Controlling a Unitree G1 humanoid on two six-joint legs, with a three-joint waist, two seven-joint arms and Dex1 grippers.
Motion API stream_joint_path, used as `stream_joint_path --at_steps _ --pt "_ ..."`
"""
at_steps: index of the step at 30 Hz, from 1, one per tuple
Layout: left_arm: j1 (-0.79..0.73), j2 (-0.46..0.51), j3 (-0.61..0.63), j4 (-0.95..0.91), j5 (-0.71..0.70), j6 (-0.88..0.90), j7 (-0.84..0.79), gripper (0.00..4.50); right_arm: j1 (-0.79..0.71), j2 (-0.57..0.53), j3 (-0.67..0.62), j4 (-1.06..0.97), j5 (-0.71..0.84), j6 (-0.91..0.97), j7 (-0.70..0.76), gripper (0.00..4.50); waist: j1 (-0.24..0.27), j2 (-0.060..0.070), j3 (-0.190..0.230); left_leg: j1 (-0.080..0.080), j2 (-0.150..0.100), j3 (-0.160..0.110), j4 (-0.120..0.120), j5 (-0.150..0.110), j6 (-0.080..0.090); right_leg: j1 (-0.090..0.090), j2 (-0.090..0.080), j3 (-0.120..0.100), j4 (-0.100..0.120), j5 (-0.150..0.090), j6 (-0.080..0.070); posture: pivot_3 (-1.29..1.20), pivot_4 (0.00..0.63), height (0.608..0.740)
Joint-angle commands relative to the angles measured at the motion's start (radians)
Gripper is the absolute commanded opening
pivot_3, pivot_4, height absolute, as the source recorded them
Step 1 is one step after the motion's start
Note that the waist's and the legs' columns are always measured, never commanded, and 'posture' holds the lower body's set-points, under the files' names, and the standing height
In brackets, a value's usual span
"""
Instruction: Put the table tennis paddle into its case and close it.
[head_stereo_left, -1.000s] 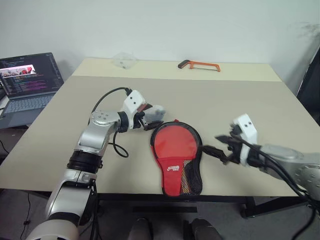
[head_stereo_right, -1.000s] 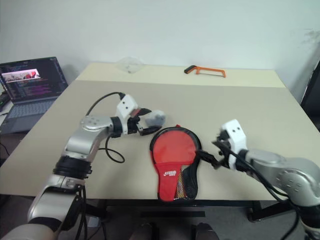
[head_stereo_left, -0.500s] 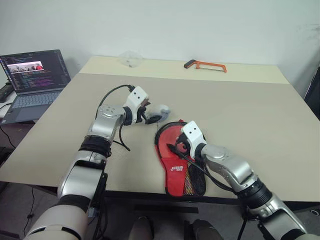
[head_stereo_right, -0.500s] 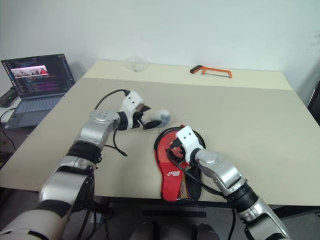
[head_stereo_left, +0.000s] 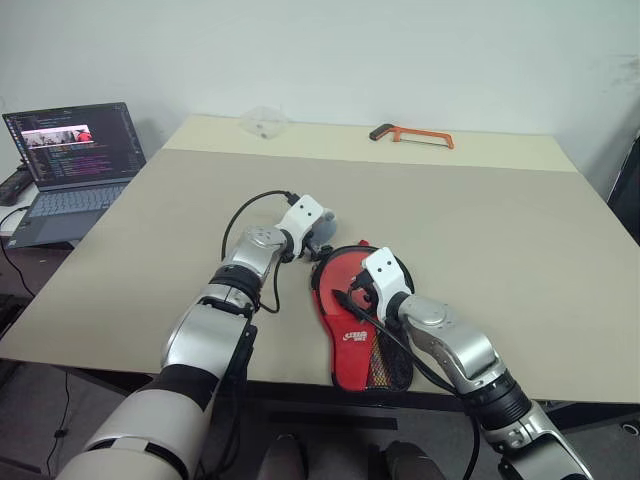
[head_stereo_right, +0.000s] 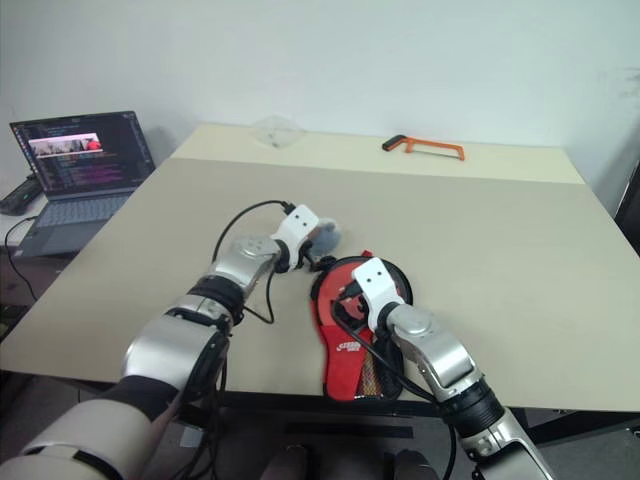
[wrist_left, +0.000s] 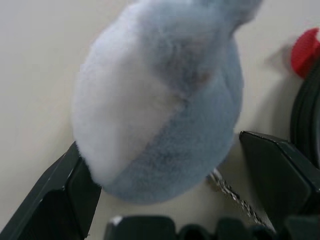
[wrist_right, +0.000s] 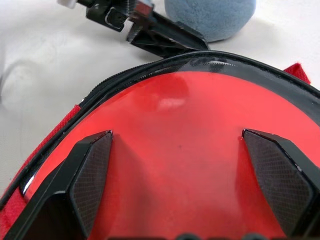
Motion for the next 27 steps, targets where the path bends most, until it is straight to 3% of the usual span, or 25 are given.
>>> stream_joint_path --at_steps 1,7,11,19,27 --pt "-0.026 -0.035 -0.005 0.023 0.031 0.003 0.058 3.59 0.023 0.015 -0.010 0.006 -0.035 0.059 -0.012 4.50 0.000 0.000 -0.001 0.000 0.000 0.000 0.001 0.000 0.000 0.000 0.000 0.000 0.000 0.001 0.000 0.00 0.150 0.740" --pt "-0.075 -0.070 -0.005 0.045 0.075 -0.005 0.178 1.47 0.020 0.025 0.003 0.033 -0.056 0.187 0.007 4.50 0.001 0.000 -0.004 0.000 0.000 0.000 0.002 0.000 0.000 0.001 -0.001 0.000 0.000 0.002 0.002 0.00 0.150 0.740" --pt "-0.107 -0.090 -0.002 0.060 0.101 -0.004 0.254 0.46 0.031 0.025 0.023 0.029 -0.065 0.223 0.020 4.50 0.000 0.000 -0.005 0.000 0.000 0.000 0.003 0.000 0.000 0.001 -0.001 0.000 0.000 0.002 0.002 0.00 0.150 0.740" --pt "-0.181 -0.122 -0.052 0.084 0.223 -0.093 0.563 0.26 0.040 0.048 0.033 -0.019 -0.074 0.269 0.028 4.50 -0.004 0.000 -0.005 -0.001 0.000 0.001 0.001 0.000 0.000 -0.001 -0.001 0.001 -0.001 0.002 0.002 0.00 0.150 0.740" --pt "-0.206 -0.186 -0.215 0.105 0.420 -0.140 0.724 0.26 0.093 0.029 0.043 -0.122 -0.084 0.343 0.038 4.50 -0.004 0.000 -0.005 -0.001 -0.001 0.002 0.001 0.000 -0.001 -0.002 -0.001 0.001 -0.001 0.002 0.002 0.00 0.150 0.740"
